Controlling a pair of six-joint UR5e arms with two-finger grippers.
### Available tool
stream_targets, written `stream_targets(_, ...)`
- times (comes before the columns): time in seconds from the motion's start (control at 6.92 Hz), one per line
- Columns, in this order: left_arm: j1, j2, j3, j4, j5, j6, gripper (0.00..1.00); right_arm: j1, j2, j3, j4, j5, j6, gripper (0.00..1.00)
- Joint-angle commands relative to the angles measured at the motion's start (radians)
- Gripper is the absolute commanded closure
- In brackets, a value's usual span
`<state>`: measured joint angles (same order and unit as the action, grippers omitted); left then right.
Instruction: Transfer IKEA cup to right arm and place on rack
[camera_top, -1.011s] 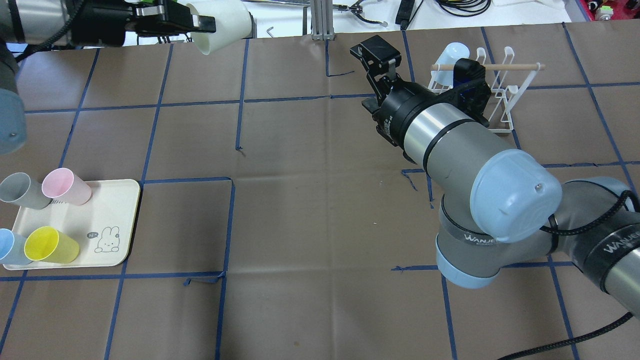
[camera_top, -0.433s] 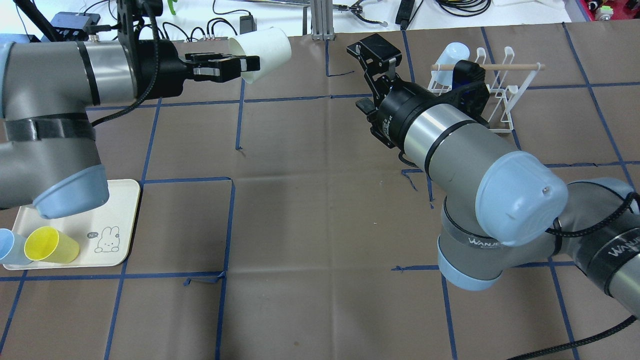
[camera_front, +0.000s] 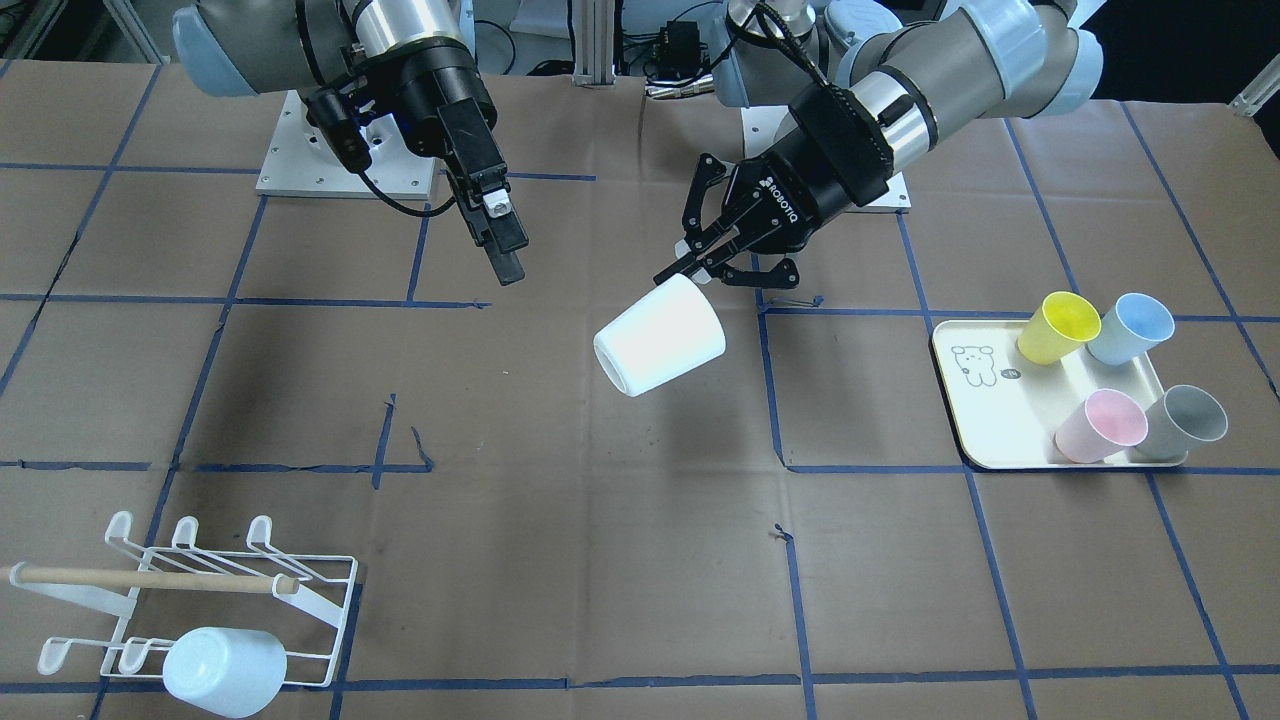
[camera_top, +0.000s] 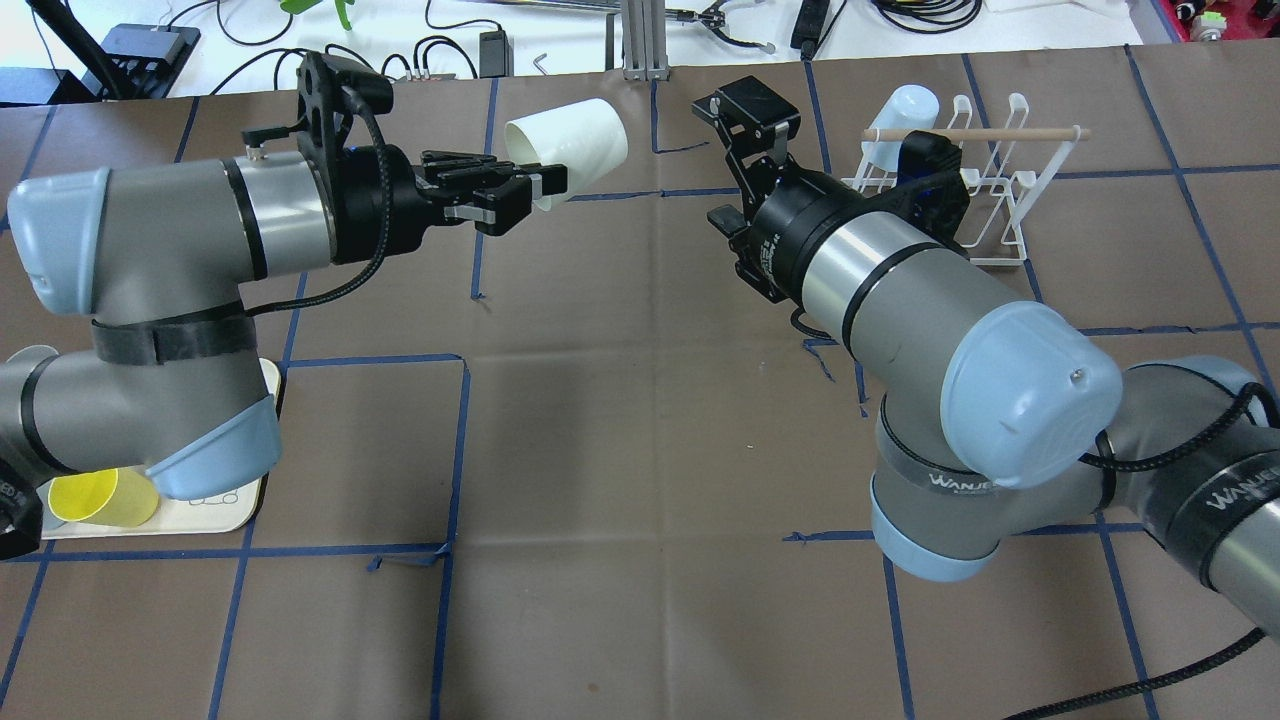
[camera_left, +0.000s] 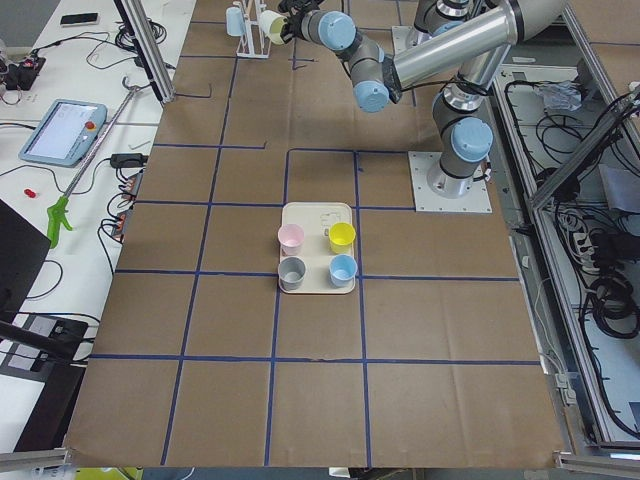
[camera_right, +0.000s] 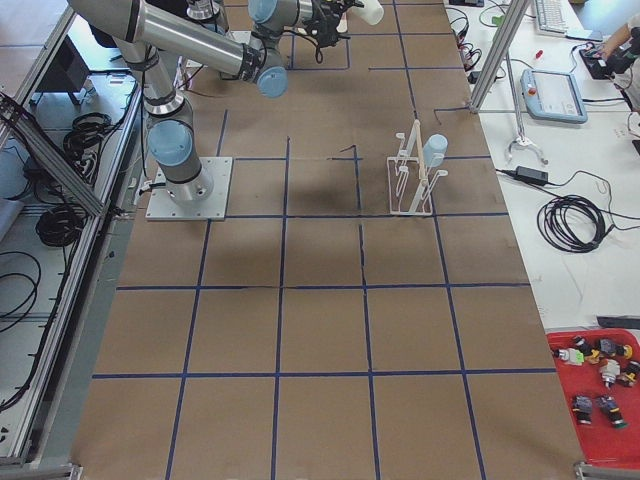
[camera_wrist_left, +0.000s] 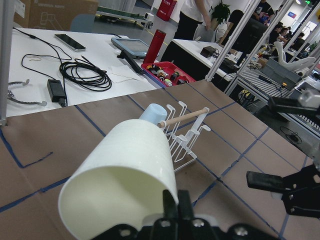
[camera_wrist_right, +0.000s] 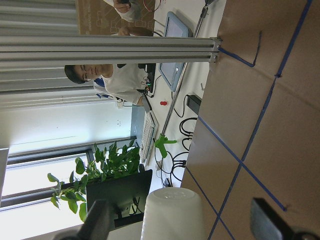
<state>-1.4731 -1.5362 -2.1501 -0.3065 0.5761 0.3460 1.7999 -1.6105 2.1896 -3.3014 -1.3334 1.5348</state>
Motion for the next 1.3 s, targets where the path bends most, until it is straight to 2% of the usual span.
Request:
stream_targets(0.0, -0.006, -0.001, -0.045, 0.075, -0.001, -0.002, 1.0, 0.047, 0.008, -0.002, 0.063, 0.003, 0.008, 0.0)
stream_targets(0.29, -0.006, -0.001, -0.06, 0.089, -0.001, -0.001, 1.0, 0.055, 0.009, -0.023, 0.149, 0.005, 0.03, 0.0)
stream_targets(0.43, -0.006, -0.001, -0.059, 0.089, -0.001, -0.002, 1.0, 0.055, 0.012, -0.043, 0.186, 0.044, 0.037, 0.0)
stream_targets(0.58, -0.006, -0.001, -0.059, 0.089, -0.001, -0.004, 1.0, 0.056, 0.032, -0.069, 0.193, 0.078, 0.047, 0.0)
stream_targets(1.16, -0.007, -0.002, -0.059, 0.089, -0.005, -0.009, 1.0, 0.07, 0.151, -0.169, 0.192, 0.085, 0.041, 0.0)
